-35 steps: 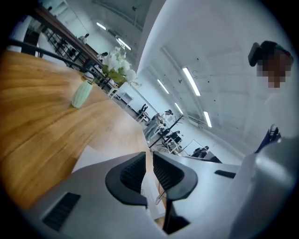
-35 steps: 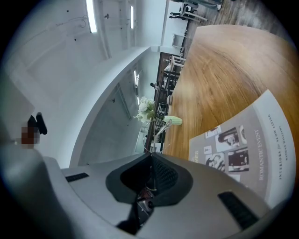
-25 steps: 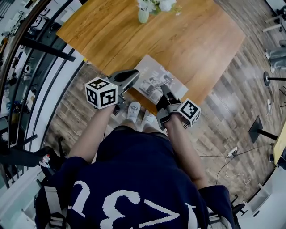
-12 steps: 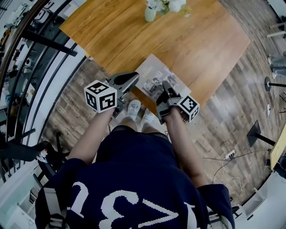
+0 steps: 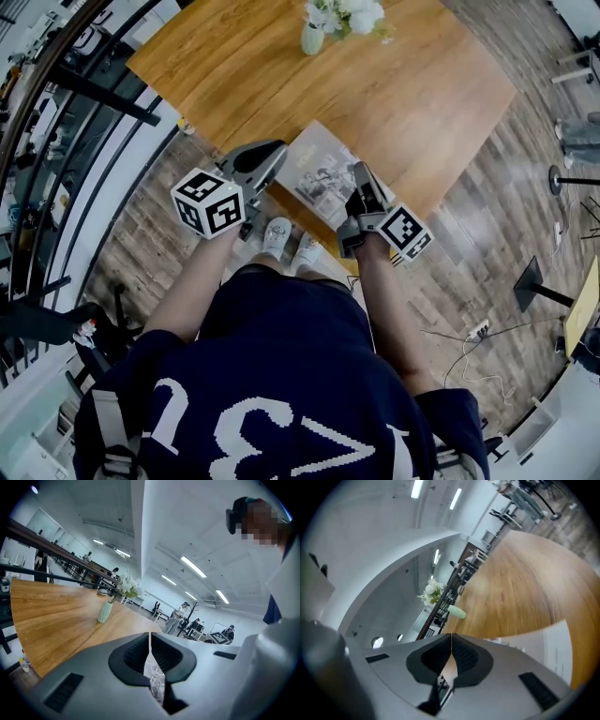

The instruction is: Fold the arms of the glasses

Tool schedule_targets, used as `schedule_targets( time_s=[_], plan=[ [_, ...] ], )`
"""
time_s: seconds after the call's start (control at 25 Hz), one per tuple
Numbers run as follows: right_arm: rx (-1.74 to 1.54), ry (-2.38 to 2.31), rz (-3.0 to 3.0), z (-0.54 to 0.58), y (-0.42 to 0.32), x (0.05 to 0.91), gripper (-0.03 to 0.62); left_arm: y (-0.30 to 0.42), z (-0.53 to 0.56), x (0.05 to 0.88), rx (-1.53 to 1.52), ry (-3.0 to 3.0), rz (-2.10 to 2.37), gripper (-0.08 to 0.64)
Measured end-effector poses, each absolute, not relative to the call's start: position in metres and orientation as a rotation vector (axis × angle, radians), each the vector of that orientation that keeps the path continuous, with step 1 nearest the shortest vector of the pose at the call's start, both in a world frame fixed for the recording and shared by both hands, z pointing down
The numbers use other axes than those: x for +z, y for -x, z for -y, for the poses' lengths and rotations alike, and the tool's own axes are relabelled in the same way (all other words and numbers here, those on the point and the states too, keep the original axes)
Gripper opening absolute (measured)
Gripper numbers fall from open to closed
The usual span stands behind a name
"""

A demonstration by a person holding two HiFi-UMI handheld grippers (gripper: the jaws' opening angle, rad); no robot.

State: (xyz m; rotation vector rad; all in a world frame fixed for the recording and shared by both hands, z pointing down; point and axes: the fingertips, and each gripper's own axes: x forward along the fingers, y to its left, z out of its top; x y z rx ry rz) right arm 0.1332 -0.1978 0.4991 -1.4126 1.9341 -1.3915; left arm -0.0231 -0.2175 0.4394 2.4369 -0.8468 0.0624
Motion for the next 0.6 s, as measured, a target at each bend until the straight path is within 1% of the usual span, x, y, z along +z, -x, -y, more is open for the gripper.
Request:
schedule_targets(
  time_s=[0.2,0.36,0.44,0.6],
  plan=[
    [-0.897,1.585,-2.28,0.208,-0.154,0.427,0.026,0.024,0.233,0.397,0.052,-2.581,0.972,0.025],
    [-0.518,1.686,-2.427,0.21,-0.167,0.366,0.025,0.026,0.242,0.362,0.021,-2.679,1.067,0.025],
    [-0.409,1.707,-2.431,0.209,-0.173,0.34,0.025,0.028,0.244,0.341,0.001,-2.729,1.112,0.025],
    [-0.29,1.736,-2.369,0.209,-0.184,0.3,0.025,0.029,0.246,0.3,-0.059,-2.83,1.195,0.025]
  ],
)
